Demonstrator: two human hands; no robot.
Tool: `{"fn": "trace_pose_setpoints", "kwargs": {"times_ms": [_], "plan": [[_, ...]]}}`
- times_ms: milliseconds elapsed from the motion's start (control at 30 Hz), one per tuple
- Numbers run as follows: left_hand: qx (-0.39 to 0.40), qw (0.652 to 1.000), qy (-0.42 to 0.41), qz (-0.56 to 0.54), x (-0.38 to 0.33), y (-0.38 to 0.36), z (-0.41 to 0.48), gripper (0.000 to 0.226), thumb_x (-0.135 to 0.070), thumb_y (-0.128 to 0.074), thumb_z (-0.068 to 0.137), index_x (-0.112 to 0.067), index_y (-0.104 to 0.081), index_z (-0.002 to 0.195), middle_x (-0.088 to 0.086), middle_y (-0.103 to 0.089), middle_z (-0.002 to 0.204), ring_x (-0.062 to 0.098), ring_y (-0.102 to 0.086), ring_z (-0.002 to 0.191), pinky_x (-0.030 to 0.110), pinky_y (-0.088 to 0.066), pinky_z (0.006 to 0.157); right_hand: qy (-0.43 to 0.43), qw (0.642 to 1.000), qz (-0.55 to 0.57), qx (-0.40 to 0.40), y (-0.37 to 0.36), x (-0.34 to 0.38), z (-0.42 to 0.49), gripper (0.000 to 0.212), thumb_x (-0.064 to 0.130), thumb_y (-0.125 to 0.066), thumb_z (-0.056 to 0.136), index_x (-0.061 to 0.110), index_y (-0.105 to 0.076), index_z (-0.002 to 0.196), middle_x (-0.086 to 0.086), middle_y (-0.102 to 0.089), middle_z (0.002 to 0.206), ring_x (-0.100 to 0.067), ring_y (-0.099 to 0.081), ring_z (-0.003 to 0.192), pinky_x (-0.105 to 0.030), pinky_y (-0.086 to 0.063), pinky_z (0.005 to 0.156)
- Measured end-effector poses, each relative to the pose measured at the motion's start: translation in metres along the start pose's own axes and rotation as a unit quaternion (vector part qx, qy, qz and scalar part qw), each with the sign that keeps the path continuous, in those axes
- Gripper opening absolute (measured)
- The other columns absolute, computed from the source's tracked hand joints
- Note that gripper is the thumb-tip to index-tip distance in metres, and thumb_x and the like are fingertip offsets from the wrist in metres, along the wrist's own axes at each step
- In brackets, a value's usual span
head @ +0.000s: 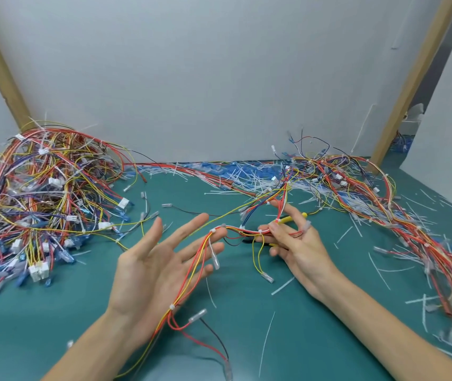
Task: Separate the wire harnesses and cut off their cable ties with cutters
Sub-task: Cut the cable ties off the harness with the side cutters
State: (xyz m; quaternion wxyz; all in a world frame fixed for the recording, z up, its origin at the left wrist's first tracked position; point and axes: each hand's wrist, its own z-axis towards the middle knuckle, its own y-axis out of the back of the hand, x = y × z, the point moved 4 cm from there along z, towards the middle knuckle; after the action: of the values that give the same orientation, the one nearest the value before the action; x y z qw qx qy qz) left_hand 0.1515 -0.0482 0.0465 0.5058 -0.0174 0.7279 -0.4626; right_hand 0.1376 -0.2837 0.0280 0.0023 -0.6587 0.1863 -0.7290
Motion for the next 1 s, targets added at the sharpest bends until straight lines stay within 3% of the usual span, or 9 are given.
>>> {"fn": "trace_pose_setpoints", "kwargs": {"times_ms": [467, 600, 700, 800, 1000], "plan": [[0.009, 1.0, 0.011, -0.021, 0.0, -0.005, -0.002, 0.057, -0.053, -0.036, 0.099, -0.017, -0.062, 0.135, 0.019, -0.057, 0.141, 0.024, -0.066, 0.116, 0.042, -0.046, 0.104, 0.019, 0.998, -0.052, 0.022, 0.0, -0.003, 0.0, 0.041, 0.001, -0.053, 0.1, 0.018, -0.052, 0.137, -0.015, -0.074, 0.09, -0.026, -0.074, 0.083, -0.022, -0.05, 0.049], [0.012, 1.0, 0.007, 0.004, 0.0, -0.004, -0.002, 0.048, -0.044, -0.044, 0.098, -0.017, -0.065, 0.132, 0.016, -0.06, 0.138, 0.022, -0.068, 0.111, 0.035, -0.055, 0.094, 0.019, 0.998, -0.055, 0.025, -0.001, -0.003, 0.0, 0.04, 0.002, -0.053, 0.1, 0.021, -0.054, 0.136, -0.015, -0.074, 0.091, -0.025, -0.074, 0.083, -0.022, -0.05, 0.048], [-0.024, 0.996, -0.001, 0.087, 0.004, -0.001, 0.003, 0.041, -0.036, -0.058, 0.088, -0.015, -0.073, 0.12, 0.014, -0.068, 0.128, 0.016, -0.07, 0.086, 0.026, -0.058, 0.074, 0.018, 0.998, -0.052, 0.027, -0.002, -0.002, -0.001, 0.038, 0.003, -0.055, 0.1, 0.022, -0.058, 0.132, -0.016, -0.073, 0.091, -0.023, -0.072, 0.079, -0.022, -0.048, 0.048], [-0.067, 0.981, -0.007, 0.183, 0.009, 0.002, 0.006, 0.035, -0.032, -0.072, 0.076, -0.019, -0.079, 0.107, 0.011, -0.074, 0.112, 0.012, -0.062, 0.063, 0.02, -0.05, 0.054, 0.008, 0.999, -0.035, 0.024, -0.001, -0.001, -0.001, 0.034, 0.006, -0.058, 0.099, 0.02, -0.061, 0.13, -0.016, -0.072, 0.088, -0.023, -0.069, 0.072, -0.022, -0.043, 0.045], [-0.036, 0.966, 0.003, 0.256, 0.019, 0.001, 0.002, 0.039, -0.033, -0.075, 0.079, -0.014, -0.075, 0.113, 0.014, -0.074, 0.108, 0.013, -0.059, 0.058, 0.021, -0.048, 0.051, -0.012, 1.0, 0.019, 0.01, 0.001, 0.002, -0.001, 0.031, 0.025, -0.058, 0.096, 0.017, -0.068, 0.125, -0.011, -0.066, 0.077, -0.018, -0.06, 0.06, -0.021, -0.035, 0.042]]}}
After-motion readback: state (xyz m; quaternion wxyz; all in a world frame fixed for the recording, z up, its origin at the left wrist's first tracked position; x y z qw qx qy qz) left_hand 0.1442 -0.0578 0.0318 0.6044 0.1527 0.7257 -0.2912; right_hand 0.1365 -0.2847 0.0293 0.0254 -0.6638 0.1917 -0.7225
